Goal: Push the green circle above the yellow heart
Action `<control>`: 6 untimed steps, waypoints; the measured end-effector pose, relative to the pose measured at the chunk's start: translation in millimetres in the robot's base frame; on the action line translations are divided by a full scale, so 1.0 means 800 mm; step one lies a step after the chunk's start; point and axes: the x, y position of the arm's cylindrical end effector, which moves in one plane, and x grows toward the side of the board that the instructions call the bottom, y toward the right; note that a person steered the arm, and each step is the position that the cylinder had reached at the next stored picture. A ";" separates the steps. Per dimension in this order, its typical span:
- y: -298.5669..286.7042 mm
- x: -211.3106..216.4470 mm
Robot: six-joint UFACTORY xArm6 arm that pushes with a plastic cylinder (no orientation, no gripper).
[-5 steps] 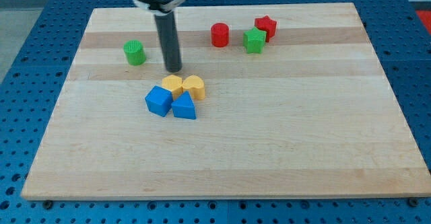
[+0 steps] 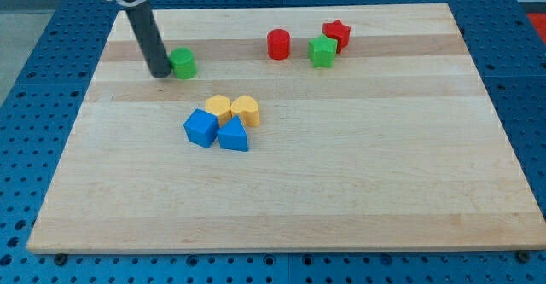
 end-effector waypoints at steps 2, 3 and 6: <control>0.030 -0.030; 0.032 -0.044; 0.099 -0.039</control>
